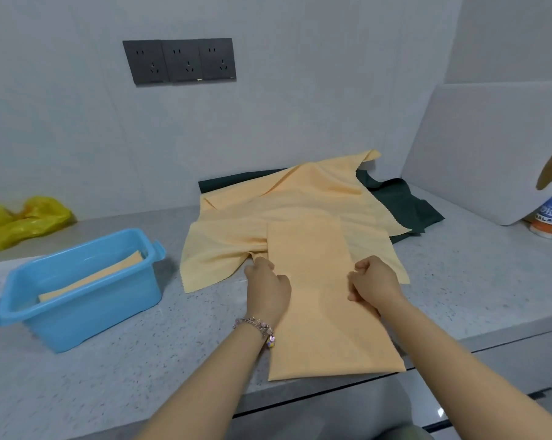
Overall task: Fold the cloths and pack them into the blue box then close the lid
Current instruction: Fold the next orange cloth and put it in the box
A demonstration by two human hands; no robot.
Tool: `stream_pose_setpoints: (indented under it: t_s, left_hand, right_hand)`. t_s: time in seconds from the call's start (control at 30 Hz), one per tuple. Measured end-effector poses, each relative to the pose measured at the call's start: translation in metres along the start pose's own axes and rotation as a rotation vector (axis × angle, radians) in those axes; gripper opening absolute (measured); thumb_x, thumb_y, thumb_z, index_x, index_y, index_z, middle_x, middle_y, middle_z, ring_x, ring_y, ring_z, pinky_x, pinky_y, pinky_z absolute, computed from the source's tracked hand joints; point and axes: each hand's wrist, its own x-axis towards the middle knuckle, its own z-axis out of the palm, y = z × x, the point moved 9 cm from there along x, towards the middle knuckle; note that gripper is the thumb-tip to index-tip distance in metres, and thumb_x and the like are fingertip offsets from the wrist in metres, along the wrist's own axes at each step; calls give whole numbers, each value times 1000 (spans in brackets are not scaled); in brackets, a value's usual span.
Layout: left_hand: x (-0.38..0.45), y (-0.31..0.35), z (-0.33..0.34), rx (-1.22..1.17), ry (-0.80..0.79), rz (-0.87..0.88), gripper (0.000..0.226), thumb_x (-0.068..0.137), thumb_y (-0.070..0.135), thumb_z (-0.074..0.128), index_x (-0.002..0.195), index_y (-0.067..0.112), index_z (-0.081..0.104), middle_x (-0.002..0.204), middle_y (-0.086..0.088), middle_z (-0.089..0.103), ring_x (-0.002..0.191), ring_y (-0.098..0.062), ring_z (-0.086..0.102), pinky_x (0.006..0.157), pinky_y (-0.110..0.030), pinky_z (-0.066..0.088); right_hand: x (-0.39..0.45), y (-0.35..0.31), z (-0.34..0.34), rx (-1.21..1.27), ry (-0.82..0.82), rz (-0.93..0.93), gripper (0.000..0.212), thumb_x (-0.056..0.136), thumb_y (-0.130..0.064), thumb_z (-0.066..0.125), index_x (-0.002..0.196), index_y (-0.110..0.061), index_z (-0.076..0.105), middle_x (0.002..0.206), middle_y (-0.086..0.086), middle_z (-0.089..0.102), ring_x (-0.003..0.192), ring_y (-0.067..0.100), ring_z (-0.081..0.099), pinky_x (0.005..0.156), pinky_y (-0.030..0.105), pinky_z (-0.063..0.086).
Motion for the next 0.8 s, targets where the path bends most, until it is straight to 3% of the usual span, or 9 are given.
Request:
stream_pose_setpoints:
  t_s: [0.17, 0.23, 0.3, 0.37, 0.47, 0.6, 0.67, 0.73, 0.8]
  left_hand:
    - [14, -21, 7, -212, -30, -187, 34, 93, 13, 49, 124, 1, 42, 121, -16, 46, 58, -24, 65, 51, -29, 51]
    - [17, -28, 10, -319, -51, -252, 29, 94, 13, 50, 120, 1, 47, 100, -18, 61, 50, -19, 64, 53, -27, 53]
    - [17, -34, 10, -407, -43, -290, 25, 94, 14, 52, 115, 0, 52, 73, -9, 60, 45, -14, 60, 48, -19, 51]
    - [17, -36, 11, -463, -32, -291, 27, 93, 16, 55, 112, -2, 57, 66, -2, 56, 45, -10, 59, 60, -25, 56]
    - [15, -33, 12, -534, -45, -273, 19, 91, 24, 57, 103, 9, 61, 81, 4, 58, 56, -7, 59, 82, -38, 56]
    - [15, -36, 11, -751, -72, -351, 22, 93, 23, 50, 78, 13, 63, 69, -3, 52, 50, -9, 48, 68, -32, 59]
    - [13, -38, 11, -827, -89, -384, 32, 96, 29, 47, 77, 9, 63, 64, -6, 55, 40, -7, 49, 73, -37, 58]
    - [10, -40, 9, -841, -92, -380, 43, 98, 34, 45, 71, 6, 61, 50, -4, 56, 35, -8, 51, 80, -42, 55]
    - [6, -37, -1, -727, -88, -289, 50, 98, 38, 42, 61, 13, 63, 44, 4, 57, 42, -9, 54, 75, -37, 51]
  right_hand:
    - [9, 10, 4, 254, -25, 107, 7, 92, -8, 55, 99, -8, 54, 75, 9, 64, 50, 19, 57, 66, 32, 57]
    - [10, 10, 7, 317, -58, 143, 3, 91, -4, 55, 93, -4, 57, 79, 9, 62, 53, 19, 55, 61, 30, 55]
    - [9, 8, 11, 362, -109, 178, 9, 90, 2, 53, 86, -6, 55, 81, 8, 59, 55, 18, 52, 48, 24, 51]
    - [9, 3, 11, 405, -154, 196, 13, 88, 7, 50, 86, -6, 53, 79, 7, 57, 57, 18, 53, 42, 18, 50]
    - [9, 0, 9, 427, -198, 207, 5, 91, -4, 52, 93, -8, 55, 83, 6, 56, 66, 20, 63, 47, 21, 55]
    - [10, 3, 6, 578, -243, 214, 22, 96, -25, 51, 89, -5, 56, 79, 8, 53, 72, 26, 64, 57, 31, 59]
    - [9, 4, 5, 613, -259, 214, 32, 98, -32, 47, 85, -4, 54, 81, 11, 58, 75, 28, 64, 60, 35, 57]
    - [11, 7, 3, 631, -249, 215, 35, 98, -32, 45, 82, -3, 54, 77, 14, 60, 72, 28, 64, 61, 35, 55]
    - [14, 10, 2, 566, -250, 197, 33, 97, -28, 48, 88, 2, 60, 74, 11, 58, 66, 24, 61, 63, 33, 56]
